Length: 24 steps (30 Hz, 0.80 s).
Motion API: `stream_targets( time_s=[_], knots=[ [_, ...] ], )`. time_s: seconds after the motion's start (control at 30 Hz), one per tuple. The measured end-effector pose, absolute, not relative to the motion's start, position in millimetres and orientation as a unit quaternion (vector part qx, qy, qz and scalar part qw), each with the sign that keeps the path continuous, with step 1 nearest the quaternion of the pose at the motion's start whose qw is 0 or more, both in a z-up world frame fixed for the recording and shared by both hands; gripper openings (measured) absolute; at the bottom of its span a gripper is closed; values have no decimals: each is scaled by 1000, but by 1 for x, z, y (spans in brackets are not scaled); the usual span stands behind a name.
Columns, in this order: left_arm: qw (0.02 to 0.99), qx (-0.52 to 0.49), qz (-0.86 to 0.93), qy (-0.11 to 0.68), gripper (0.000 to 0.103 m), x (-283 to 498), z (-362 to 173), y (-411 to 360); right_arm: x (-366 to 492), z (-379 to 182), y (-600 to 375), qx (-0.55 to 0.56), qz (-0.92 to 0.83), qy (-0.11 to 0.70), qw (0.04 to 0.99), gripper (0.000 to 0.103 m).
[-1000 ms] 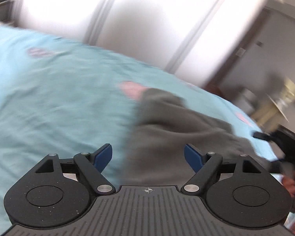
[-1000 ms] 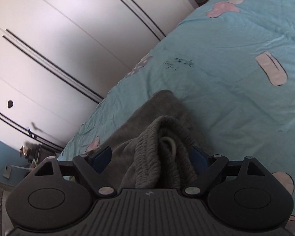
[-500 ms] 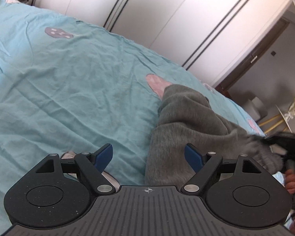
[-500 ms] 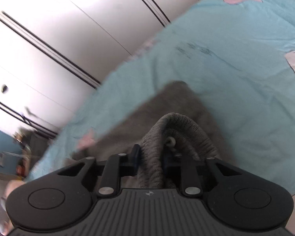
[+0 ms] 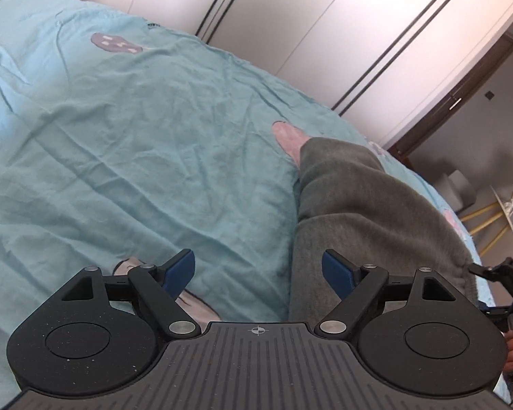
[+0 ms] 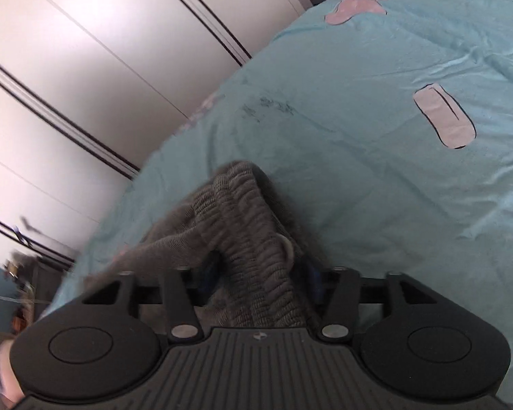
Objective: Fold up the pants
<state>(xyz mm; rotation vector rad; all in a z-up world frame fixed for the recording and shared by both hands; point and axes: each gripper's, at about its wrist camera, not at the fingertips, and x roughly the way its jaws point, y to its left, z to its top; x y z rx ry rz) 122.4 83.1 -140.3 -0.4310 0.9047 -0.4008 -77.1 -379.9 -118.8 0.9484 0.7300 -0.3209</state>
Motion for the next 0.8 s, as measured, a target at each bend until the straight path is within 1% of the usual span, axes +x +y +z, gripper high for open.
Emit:
stream_targets(
  time_s=[0.03,0.1,0.13,0.17,0.2,0.27,0.3,0.37,0.43,0.5,0.57,0.67,0.7,0.73,0.8],
  knots=[
    [857,-206,-191,432,87,123,-141,83,-77,-109,-380,433,-152,347,818,77],
    [855,-201,-193,437,87,123,-143,80,-79,-93,-378,387,-172,357,832,79],
    [854,-199,-193,441,87,123,-144,78,-80,-87,-376,367,-184,355,840,85],
    [852,-197,-194,444,87,123,-146,76,-81,-86,-373,357,-188,362,840,88],
    [850,-196,-196,447,87,123,-147,75,-78,-91,-371,353,-184,380,835,89],
    [848,-191,-202,452,87,120,-147,72,-74,-114,-363,365,-157,410,821,65],
    [846,-185,-205,456,88,119,-147,71,-75,-121,-353,348,-158,421,823,64],
    [842,-165,-209,469,88,117,-148,66,-77,-119,-341,302,-169,417,840,64],
    [844,-138,-211,474,88,115,-150,59,-75,-109,-338,290,-192,424,837,77],
    [845,-121,-208,477,89,114,-153,53,-71,-92,-332,255,-213,420,845,77],
    [844,-115,-208,480,89,114,-155,51,-70,-68,-322,212,-229,389,867,77],
    [846,-91,-209,482,89,112,-156,47,-69,-38,-315,211,-215,340,891,76],
    [846,-83,-210,484,89,111,-155,45,-66,-32,-313,223,-196,328,897,68],
    [845,-75,-211,485,89,110,-155,44,-57,-29,-310,231,-172,323,902,54],
    [844,-55,-214,489,90,106,-154,44,-35,-28,-299,232,-126,334,905,41]
  ],
)
